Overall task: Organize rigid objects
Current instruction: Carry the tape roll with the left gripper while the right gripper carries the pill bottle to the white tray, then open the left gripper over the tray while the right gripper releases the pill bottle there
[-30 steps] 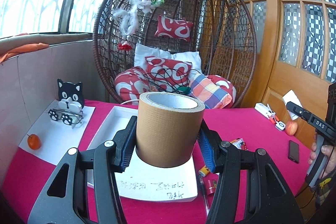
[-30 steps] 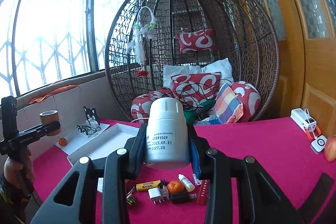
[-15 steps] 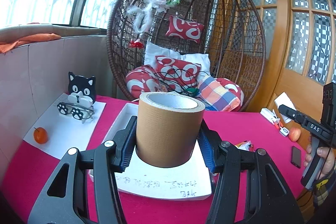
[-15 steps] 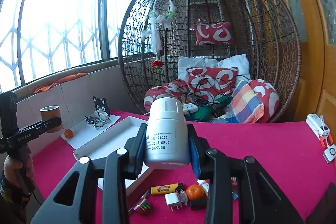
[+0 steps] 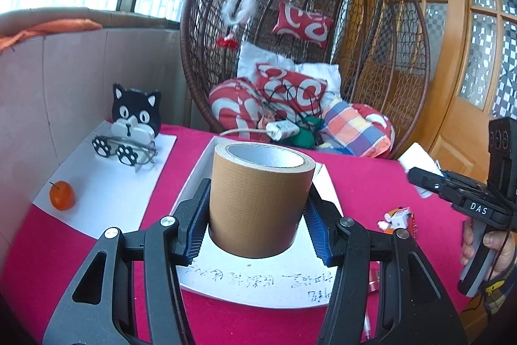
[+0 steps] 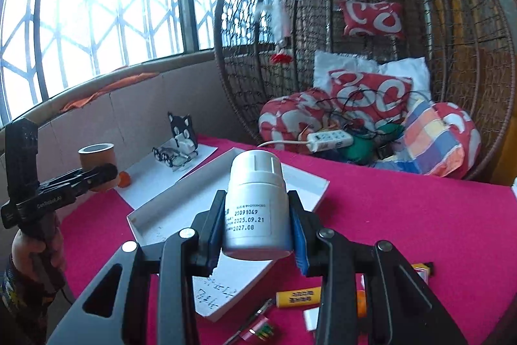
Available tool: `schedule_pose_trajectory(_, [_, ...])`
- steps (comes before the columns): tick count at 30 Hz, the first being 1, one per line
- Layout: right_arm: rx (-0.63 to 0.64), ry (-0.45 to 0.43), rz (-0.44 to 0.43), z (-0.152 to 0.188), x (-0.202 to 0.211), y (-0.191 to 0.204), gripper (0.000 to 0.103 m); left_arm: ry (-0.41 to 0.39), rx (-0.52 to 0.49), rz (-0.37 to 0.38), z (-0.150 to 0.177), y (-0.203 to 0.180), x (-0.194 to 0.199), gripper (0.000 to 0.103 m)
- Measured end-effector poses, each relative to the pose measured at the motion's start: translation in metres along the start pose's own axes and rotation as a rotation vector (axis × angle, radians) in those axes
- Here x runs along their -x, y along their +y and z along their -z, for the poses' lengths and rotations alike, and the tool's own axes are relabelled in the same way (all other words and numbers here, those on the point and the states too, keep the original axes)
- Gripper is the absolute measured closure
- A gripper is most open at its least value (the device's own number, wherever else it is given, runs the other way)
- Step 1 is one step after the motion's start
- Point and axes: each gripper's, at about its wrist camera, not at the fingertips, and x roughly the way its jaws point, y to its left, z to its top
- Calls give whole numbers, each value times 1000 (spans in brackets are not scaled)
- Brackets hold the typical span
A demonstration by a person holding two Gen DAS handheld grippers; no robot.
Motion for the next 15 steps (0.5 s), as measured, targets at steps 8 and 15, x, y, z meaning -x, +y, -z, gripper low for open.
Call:
schedule_pose_trajectory(8, [-11,147,-26,7,-69,11,67,104,55,5,9,17,-47,49])
schedule_pose_trajectory(15, [-30,263,-9,15,-128,12,67,211,68,-17,16,29,-99,49])
